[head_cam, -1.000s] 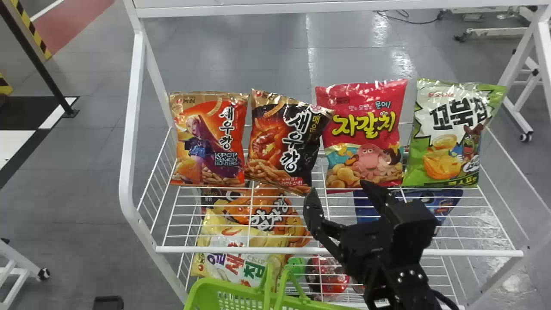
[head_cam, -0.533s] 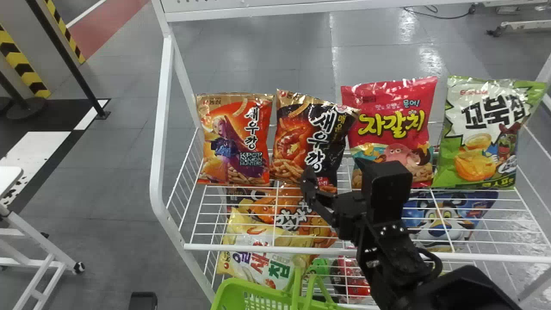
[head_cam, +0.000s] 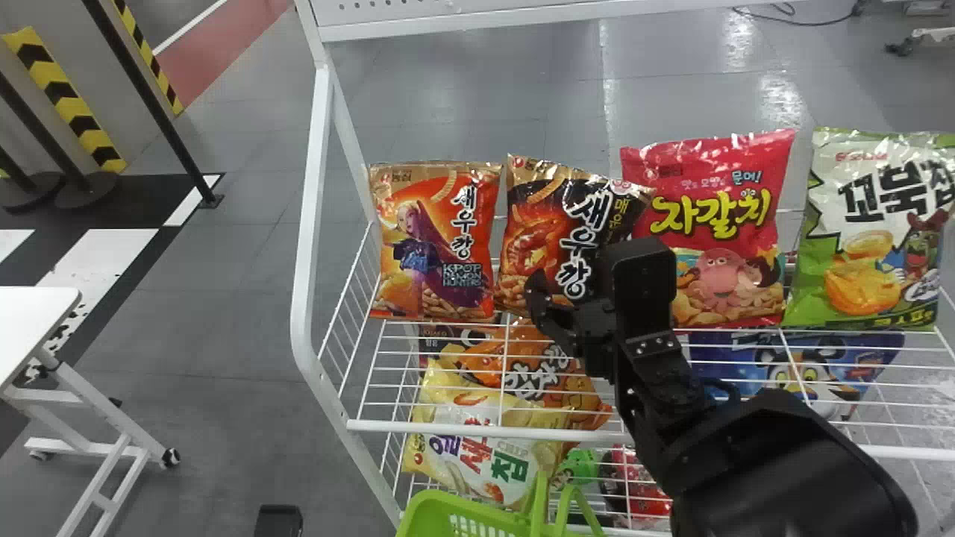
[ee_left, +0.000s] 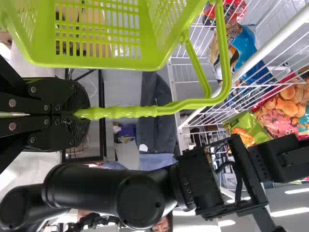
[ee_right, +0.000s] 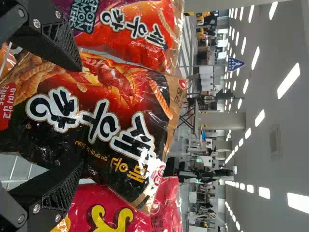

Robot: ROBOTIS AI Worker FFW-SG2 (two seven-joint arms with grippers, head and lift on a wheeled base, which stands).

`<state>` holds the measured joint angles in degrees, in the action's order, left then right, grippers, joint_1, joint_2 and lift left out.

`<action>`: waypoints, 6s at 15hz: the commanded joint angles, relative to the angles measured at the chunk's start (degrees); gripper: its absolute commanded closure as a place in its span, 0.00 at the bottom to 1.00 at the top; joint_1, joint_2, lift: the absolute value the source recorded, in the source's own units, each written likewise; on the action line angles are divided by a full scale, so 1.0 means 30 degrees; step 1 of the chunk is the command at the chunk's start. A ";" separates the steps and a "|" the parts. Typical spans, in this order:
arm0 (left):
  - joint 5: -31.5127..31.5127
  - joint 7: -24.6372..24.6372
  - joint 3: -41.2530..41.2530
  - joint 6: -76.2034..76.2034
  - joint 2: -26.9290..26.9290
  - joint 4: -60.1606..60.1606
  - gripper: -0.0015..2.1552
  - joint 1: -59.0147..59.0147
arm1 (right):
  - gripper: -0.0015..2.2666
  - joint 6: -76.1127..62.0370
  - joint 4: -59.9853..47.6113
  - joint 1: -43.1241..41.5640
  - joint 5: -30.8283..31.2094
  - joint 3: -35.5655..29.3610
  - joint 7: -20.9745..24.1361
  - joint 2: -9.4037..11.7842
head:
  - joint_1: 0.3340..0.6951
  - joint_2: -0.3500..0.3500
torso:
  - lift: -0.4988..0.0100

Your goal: Hold basket handle with left hand then pick spicy shrimp crackers with right hand and place into basket

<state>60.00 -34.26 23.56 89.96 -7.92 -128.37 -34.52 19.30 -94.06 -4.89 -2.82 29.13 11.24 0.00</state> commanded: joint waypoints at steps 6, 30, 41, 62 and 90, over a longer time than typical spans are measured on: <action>0.0126 -0.0064 -0.0206 0.0022 -0.0172 0.0574 0.88 0.0287 | 0.08 0.0468 0.0416 -0.0450 0.0032 0.0749 0.0561 -0.0017 | 1.00 0.79 | 0.91; -0.0430 0.0083 -0.0821 0.0022 0.0004 0.1189 0.88 0.0667 | 0.86 0.1464 -0.5941 0.2861 -0.1433 0.0690 0.0561 0.0410 | 1.00 0.82 | 0.91; -0.1192 0.0347 -0.1114 0.0022 0.0502 0.0925 0.88 0.0814 | 0.86 0.6151 -1.7865 1.1122 -0.3806 -0.2093 0.0619 0.6592 | 1.00 0.64 | 0.91; -0.1192 0.0024 0.0468 0.0022 0.1352 0.0339 0.88 0.0345 | 0.86 1.8808 -2.0209 1.3788 -0.4099 -0.0804 0.0971 0.7734 | 1.00 0.61 | 0.91; -0.1309 0.0171 -0.0177 0.0022 0.1205 0.0193 0.88 0.0345 | 0.04 1.6112 -1.8510 1.2968 0.0120 -0.0423 0.0854 0.5859 | 1.00 0.64 | 0.91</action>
<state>56.24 -33.75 22.69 89.96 -4.62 -127.88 -33.49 71.10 -148.37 32.46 -2.63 29.99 13.82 17.55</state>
